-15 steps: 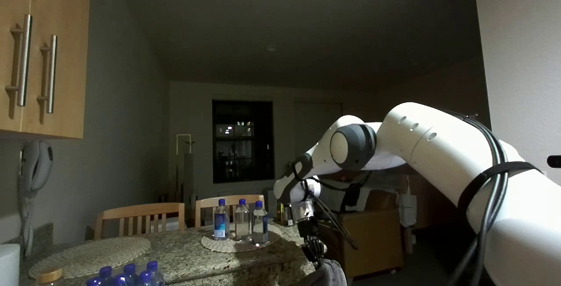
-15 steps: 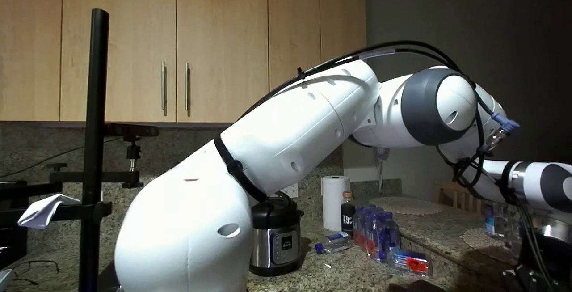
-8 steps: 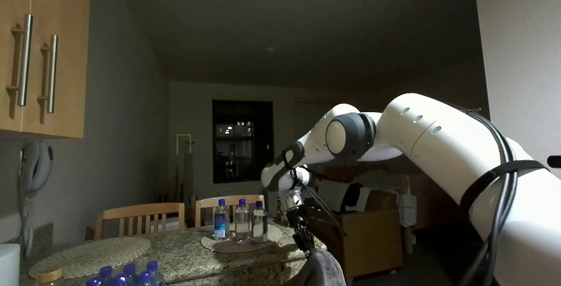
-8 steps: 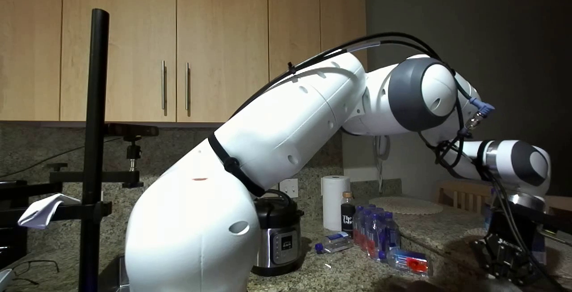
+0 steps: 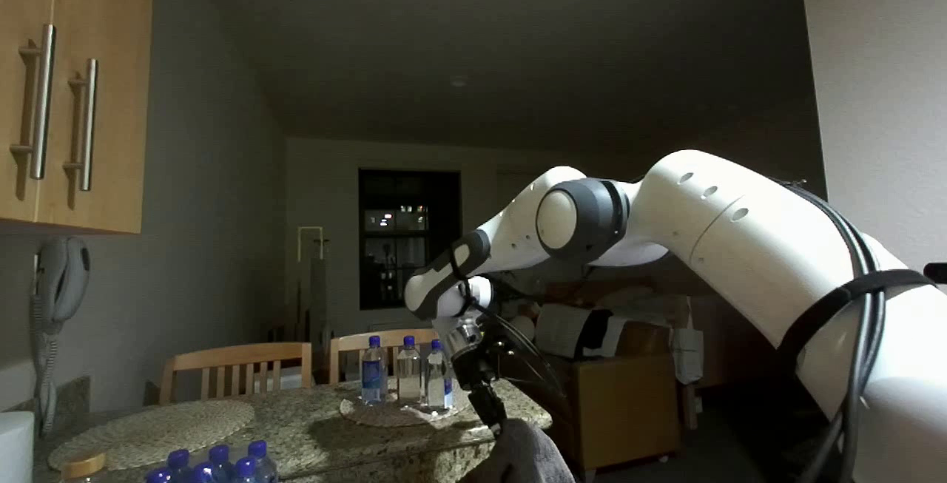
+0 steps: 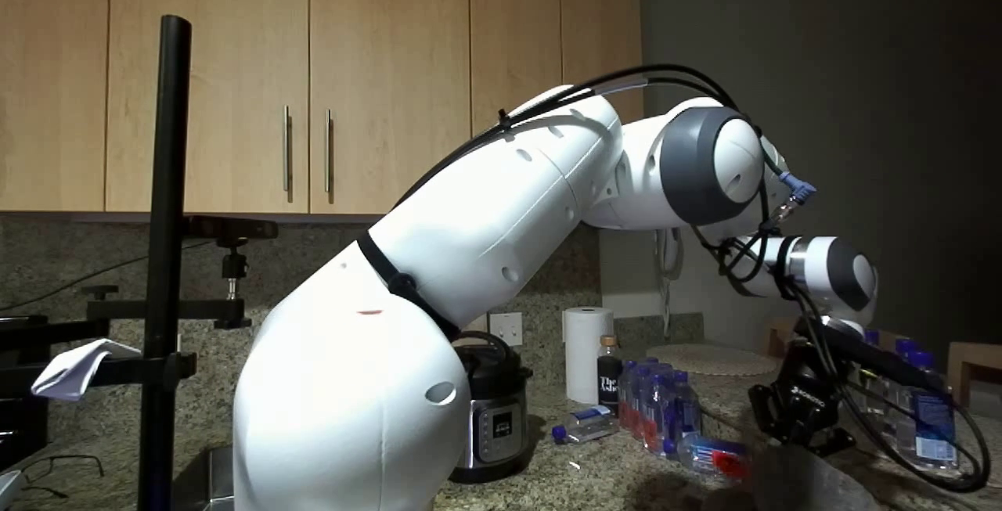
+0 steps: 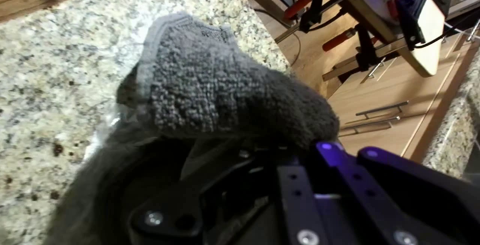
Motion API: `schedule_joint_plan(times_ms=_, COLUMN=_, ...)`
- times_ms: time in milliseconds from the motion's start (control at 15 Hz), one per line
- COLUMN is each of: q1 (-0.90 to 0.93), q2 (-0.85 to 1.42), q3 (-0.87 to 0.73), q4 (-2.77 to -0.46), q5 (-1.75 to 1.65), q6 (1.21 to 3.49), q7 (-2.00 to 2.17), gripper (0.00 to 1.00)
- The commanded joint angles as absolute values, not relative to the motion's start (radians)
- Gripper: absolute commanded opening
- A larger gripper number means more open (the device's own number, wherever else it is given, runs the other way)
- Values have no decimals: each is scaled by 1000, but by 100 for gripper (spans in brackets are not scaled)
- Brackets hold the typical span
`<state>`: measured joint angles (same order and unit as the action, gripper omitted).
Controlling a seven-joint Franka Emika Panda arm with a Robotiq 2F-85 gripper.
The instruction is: Fold the grey towel
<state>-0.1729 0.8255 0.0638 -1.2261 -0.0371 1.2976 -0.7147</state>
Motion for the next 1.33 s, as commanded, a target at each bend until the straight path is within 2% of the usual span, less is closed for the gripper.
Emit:
schedule_joint_plan(times_ms=0, q1=-131, q2=780, q3=87, q4=-1301, q5=-29, q6=1262, q7=-704, gripper=10)
schedule_joint_plan(times_ms=1267, q1=59, q2=916, q3=156, q4=-1251, q5=169, q6=1379, q7=-267, gripper=9)
